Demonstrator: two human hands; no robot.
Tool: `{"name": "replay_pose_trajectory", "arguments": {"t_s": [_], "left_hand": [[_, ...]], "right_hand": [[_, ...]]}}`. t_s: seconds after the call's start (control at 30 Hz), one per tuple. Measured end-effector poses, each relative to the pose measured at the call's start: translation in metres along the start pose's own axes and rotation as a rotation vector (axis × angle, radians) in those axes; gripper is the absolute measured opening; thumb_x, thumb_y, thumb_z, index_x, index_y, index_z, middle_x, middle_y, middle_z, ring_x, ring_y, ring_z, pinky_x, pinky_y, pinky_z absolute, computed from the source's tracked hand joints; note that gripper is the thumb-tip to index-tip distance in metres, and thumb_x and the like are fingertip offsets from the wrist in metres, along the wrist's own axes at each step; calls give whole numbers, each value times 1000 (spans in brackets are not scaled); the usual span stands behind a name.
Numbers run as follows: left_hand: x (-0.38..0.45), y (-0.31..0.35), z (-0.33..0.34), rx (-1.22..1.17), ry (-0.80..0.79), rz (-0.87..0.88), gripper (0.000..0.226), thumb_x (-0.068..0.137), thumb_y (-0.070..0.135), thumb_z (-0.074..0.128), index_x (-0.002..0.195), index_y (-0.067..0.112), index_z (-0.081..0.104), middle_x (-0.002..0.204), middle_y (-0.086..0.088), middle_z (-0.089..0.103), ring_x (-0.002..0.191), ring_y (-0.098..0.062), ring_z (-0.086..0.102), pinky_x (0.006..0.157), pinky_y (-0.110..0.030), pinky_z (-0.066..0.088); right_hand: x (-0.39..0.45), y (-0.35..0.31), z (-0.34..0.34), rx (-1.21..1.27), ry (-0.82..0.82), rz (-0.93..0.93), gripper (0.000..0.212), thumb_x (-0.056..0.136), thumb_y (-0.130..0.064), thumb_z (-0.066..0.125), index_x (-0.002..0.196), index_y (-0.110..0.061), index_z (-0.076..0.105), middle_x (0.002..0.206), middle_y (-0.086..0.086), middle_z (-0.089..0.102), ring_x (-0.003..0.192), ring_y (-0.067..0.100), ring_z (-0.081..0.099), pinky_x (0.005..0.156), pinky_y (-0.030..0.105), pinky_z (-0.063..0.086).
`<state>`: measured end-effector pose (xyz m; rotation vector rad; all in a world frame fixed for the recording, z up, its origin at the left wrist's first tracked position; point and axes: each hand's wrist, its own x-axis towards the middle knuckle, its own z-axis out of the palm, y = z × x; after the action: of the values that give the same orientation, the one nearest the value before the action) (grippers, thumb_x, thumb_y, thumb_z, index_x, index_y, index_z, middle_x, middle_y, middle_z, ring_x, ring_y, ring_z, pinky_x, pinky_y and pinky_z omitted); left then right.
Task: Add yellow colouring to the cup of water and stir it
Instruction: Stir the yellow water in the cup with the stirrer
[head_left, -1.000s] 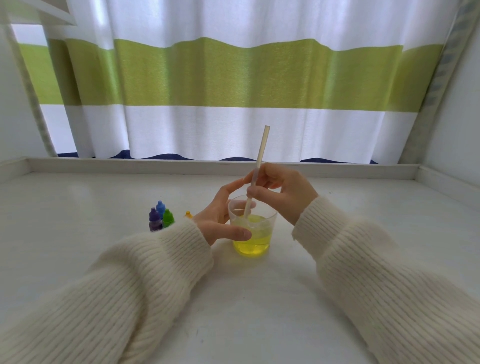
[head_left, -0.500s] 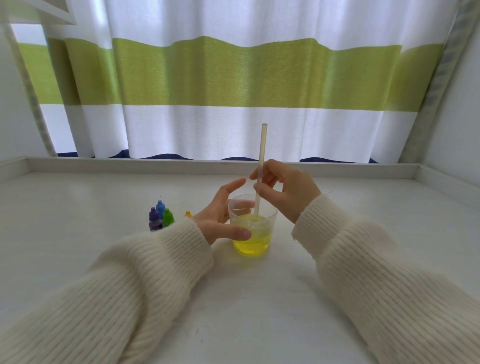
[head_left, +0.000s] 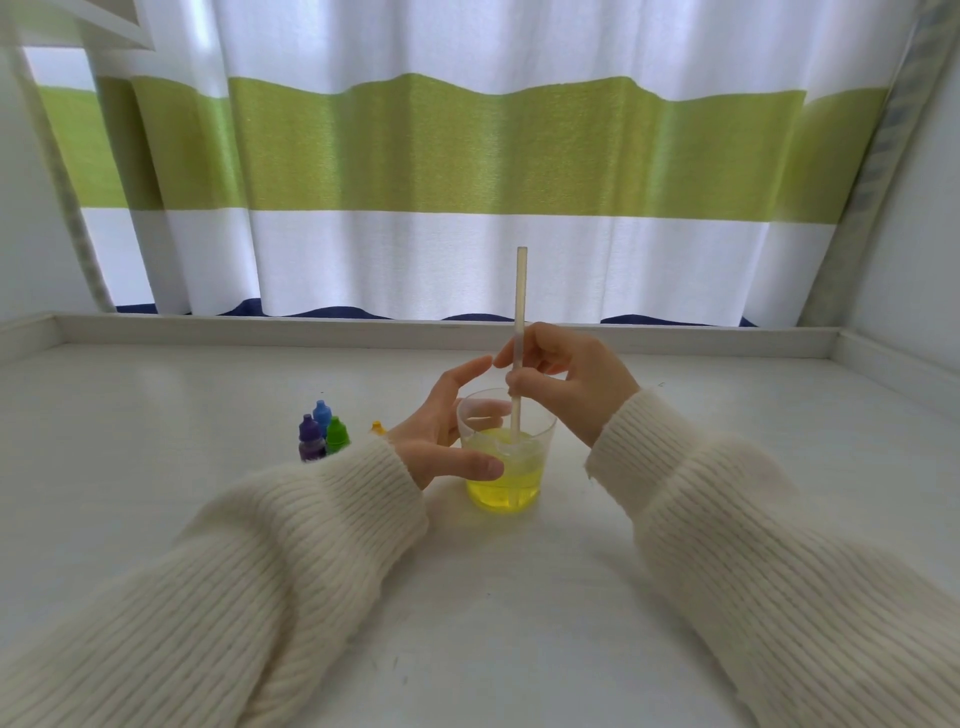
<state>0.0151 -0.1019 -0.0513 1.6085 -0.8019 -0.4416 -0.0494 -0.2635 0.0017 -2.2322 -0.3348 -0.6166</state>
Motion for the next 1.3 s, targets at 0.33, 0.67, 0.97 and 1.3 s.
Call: {"name": "replay_pose_trajectory", "arguments": {"t_s": [0.33,0.67,0.97,1.3], "left_hand": [[1,1,1,13,-2,11,92,53,3,75,112,58,29,112,11,56,100,4,55,73,-19,49],[2,-2,-1,0,-8,4,92,55,1,74,114,55,29,107,15,61,101,2,56,73,-18,50],[1,-2,-1,6,0,10,90,55,4,75,109,60,30,116,12,54,102,3,54,75,-20,50],[1,-2,-2,4,2,8,91,53,5,76,110,59,31,114,12,57,107,-2,54,87,-28,47]], "right_hand": [[0,0,3,44,-25,-21,8,79,-21,63,85,-27,63,79,-5,68,80,8,63,81,24,49],[1,5,1,-100,17,-45,8,82,-25,60,86,-33,59,76,-15,63,75,-5,57,68,3,40],[0,5,-1,-188,52,-67,11,78,-22,56,82,-32,56,74,-10,61,73,1,57,68,15,45],[0,2,1,-89,10,-40,9,74,-21,58,79,-28,61,73,-7,62,72,3,58,75,23,51]]}}
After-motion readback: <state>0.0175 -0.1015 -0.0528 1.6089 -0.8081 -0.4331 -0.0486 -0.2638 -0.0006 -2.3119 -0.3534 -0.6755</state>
